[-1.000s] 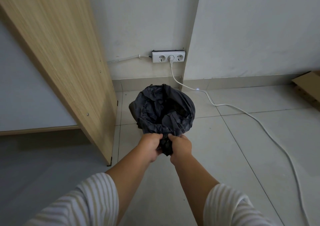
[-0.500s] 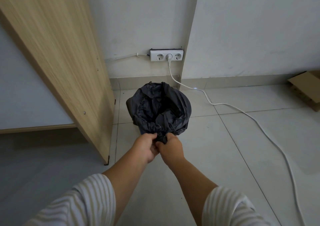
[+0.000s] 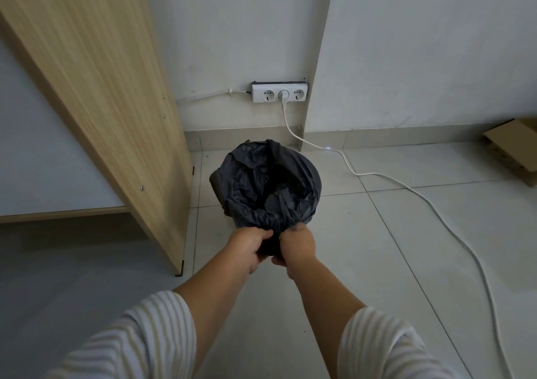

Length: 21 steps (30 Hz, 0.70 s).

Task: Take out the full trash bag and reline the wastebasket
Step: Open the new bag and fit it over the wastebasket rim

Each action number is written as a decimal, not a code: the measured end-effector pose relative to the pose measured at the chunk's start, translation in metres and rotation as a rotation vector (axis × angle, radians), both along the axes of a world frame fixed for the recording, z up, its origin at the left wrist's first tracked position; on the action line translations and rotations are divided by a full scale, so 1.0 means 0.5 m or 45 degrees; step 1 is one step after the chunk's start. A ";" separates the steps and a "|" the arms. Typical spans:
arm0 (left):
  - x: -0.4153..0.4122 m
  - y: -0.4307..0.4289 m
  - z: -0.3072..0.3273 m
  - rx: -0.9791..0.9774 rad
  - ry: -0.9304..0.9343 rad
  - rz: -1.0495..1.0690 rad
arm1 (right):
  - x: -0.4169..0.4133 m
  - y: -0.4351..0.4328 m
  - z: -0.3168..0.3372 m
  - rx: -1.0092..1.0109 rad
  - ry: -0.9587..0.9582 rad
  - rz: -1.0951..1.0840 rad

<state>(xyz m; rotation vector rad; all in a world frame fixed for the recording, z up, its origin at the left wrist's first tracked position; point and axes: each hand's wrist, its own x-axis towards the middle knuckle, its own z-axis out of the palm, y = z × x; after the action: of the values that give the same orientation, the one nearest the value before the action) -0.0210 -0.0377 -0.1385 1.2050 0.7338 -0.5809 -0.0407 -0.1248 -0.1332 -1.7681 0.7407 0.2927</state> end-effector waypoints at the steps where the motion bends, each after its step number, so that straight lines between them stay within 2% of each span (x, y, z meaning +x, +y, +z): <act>1: 0.001 -0.001 -0.001 0.038 -0.011 0.018 | -0.004 0.001 0.001 -0.143 -0.058 0.055; 4: 0.007 0.002 -0.009 0.079 -0.024 0.067 | -0.024 0.005 -0.004 -0.444 -0.331 0.306; 7: 0.008 0.006 -0.011 0.068 -0.006 0.071 | -0.032 0.013 -0.034 -0.697 -0.390 0.627; 9: 0.005 0.008 -0.012 0.091 -0.001 0.053 | -0.024 0.010 -0.045 -0.760 -0.390 0.630; 11: -0.001 0.007 -0.007 0.136 0.012 0.017 | -0.013 0.002 -0.044 -0.725 -0.409 0.519; 14: -0.004 0.010 -0.002 0.084 0.042 -0.012 | 0.000 -0.009 -0.033 -0.435 -0.237 0.315; 18: 0.000 0.008 -0.005 0.014 0.039 -0.037 | 0.003 -0.005 -0.022 0.289 -0.042 -0.121; 21: -0.010 0.000 -0.002 -0.111 0.095 -0.114 | -0.004 -0.003 -0.008 0.699 -0.050 -0.354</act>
<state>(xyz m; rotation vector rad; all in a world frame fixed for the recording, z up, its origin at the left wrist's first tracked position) -0.0262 -0.0376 -0.1394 1.1441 0.7128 -0.7285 -0.0429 -0.1263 -0.1373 -1.1360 0.7788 0.2430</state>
